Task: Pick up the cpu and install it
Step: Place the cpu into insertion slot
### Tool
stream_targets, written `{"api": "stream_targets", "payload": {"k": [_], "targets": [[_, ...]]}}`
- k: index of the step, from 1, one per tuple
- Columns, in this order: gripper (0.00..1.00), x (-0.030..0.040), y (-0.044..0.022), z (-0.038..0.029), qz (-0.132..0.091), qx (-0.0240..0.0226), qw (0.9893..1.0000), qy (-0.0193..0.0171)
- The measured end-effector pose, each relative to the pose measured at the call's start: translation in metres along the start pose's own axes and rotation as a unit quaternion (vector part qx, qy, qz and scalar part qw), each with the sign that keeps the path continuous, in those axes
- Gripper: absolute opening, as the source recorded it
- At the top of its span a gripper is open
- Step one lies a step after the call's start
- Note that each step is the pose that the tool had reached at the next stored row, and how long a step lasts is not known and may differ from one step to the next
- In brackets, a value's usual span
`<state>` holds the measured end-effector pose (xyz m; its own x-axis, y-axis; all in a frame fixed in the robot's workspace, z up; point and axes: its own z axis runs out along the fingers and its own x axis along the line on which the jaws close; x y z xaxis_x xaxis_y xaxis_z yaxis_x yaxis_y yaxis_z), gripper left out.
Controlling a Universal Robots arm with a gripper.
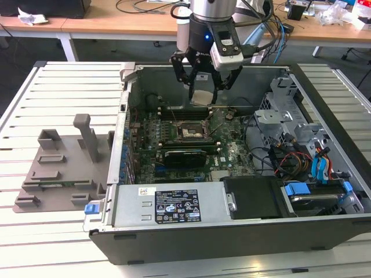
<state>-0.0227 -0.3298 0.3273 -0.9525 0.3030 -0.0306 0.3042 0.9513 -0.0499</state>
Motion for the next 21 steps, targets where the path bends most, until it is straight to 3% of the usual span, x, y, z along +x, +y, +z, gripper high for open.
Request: {"api": "stream_targets", "payload": {"k": [11,21], "targets": [[0.55,0.0000,0.0000,0.0007,0.035,0.0017,0.9994,0.0015],[0.55,0.0000,0.0001,0.0015,0.072,0.0037,0.9974,0.0031]]}}
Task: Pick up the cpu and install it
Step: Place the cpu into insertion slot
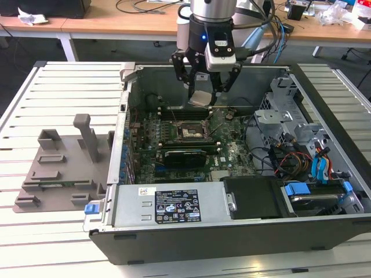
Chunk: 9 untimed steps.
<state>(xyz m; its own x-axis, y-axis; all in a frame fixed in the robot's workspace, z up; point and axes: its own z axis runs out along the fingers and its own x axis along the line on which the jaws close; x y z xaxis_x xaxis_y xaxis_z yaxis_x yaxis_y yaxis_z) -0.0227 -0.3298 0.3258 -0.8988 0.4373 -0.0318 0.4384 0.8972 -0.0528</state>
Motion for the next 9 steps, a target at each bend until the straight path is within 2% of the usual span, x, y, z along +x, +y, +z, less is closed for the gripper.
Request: {"api": "stream_targets", "payload": {"k": [9], "targets": [[0.55,0.0000,0.0000,0.0006,0.032,0.0020,0.9995,0.0012]]}}
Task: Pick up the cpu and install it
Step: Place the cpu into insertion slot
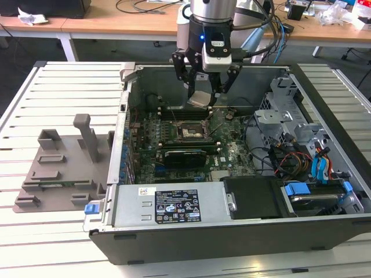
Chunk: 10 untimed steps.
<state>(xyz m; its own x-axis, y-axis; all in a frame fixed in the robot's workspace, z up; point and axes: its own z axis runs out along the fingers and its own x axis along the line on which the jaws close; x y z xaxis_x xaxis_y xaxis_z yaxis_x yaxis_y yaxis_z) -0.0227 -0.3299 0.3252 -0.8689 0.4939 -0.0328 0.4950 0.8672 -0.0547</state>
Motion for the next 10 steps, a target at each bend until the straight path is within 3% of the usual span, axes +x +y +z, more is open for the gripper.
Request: {"api": "stream_targets", "payload": {"k": [10], "targets": [[0.55,0.0000,0.0001,0.0008,0.038,0.0018,0.9993,0.0018]]}}
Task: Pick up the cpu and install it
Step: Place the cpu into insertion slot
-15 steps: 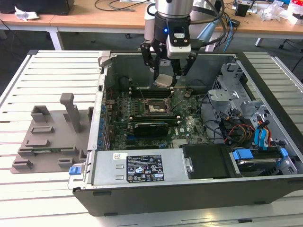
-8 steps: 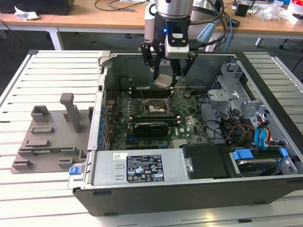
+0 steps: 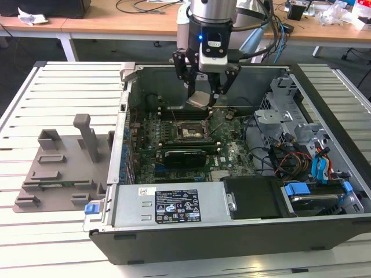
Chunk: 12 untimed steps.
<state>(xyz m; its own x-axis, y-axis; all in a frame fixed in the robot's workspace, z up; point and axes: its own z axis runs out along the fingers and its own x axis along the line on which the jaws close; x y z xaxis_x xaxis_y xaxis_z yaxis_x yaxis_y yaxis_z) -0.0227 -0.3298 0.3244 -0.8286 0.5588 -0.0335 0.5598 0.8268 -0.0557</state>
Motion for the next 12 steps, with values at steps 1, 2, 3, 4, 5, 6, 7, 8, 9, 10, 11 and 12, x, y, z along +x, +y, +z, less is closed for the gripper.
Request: {"api": "stream_targets", "payload": {"k": [1,2,3,4,5,6,7,8,9,10,11,12], "targets": [[0.55,0.0000,0.0000,0.0001,0.005,0.0003,1.0000,0.0002],[0.55,0.0000,0.0000,0.0003,0.011,0.0006,0.9999,0.0005],[0.55,0.0000,0.0000,0.0004,0.017,0.0010,0.9999,0.0007],[0.55,0.0000,0.0000,0.0005,0.021,0.0011,0.9998,0.0009],[0.55,0.0000,0.0000,0.0006,0.026,0.0014,0.9997,0.0011],[0.55,0.0000,0.0000,0.0006,0.031,0.0017,0.9995,0.0013],[0.55,0.0000,0.0000,0.0007,0.035,0.0018,0.9994,0.0015],[0.55,0.0000,0.0000,0.0008,0.039,0.0020,0.9993,0.0017],[0.55,0.0000,0.0001,0.0009,0.047,0.0023,0.9989,0.0021],[0.55,0.0000,0.0000,0.0010,0.050,0.0025,0.9987,0.0022],[0.55,0.0000,0.0000,0.0010,0.053,0.0027,0.9986,0.0024],[0.55,0.0000,0.0001,0.0011,0.059,0.0029,0.9983,0.0027]]}}
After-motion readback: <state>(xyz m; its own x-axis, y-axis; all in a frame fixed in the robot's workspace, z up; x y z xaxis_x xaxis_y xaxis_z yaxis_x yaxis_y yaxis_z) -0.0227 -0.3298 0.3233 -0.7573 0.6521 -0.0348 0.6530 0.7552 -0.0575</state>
